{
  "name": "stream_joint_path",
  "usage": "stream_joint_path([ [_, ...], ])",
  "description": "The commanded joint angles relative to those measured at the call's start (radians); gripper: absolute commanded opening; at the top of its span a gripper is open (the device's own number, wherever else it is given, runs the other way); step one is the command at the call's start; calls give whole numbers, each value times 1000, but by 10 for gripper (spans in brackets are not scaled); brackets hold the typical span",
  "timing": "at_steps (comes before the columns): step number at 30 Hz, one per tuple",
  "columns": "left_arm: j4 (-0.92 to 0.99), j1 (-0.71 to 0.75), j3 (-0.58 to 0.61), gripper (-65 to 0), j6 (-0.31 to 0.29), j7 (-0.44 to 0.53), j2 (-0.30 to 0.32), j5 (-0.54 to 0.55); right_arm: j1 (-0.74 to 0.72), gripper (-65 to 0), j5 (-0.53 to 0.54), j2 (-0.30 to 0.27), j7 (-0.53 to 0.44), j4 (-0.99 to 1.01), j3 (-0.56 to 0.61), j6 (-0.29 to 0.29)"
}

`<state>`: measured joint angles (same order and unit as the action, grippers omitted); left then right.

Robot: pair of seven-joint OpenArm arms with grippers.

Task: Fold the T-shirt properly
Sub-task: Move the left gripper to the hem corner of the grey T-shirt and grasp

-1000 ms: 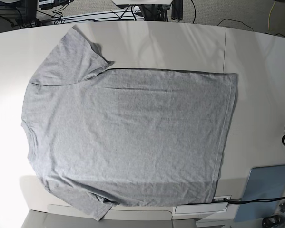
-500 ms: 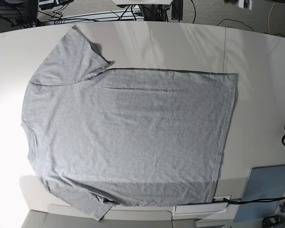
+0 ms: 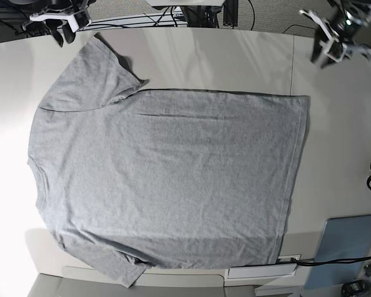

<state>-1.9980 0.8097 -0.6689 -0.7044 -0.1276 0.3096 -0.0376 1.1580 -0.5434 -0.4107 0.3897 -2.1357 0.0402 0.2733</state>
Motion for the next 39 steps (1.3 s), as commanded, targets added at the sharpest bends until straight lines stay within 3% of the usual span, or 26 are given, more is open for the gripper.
stream_joint_path([
  [1,-14,-5,2,-491,6,23,28,1,8,-499,-39,-3,-6,-18,-6,16],
  [6,-13,-71,185,-473,24,23,129,-140,-39,-499,-124,-3,27,-18,-68,-1],
  [10,16,-136,380,-356,263,23,167,-330,-77,-498,-127,-3,47,-17,-161,-97],
  [12,47,-175,429,-318,296,23,167,-368,-89,-493,-127,-3,39,-17,-215,-142],
  [16,142,-255,473,-315,267,34,168,-407,-91,-484,-126,-3,18,-17,-291,-204],
  [22,322,-362,515,-315,240,103,171,-518,-92,-462,-126,-3,-8,-17,-301,-210],
  [33,608,-516,695,-316,304,103,248,-671,-97,-462,-127,-3,-24,-17,-301,-210],
  [36,618,-515,723,-394,304,103,259,-721,-98,-462,-127,-2,-26,-17,-301,-210],
  [39,618,-513,722,-566,304,103,259,-729,-108,-463,-127,-2,-26,-17,-301,-218],
])
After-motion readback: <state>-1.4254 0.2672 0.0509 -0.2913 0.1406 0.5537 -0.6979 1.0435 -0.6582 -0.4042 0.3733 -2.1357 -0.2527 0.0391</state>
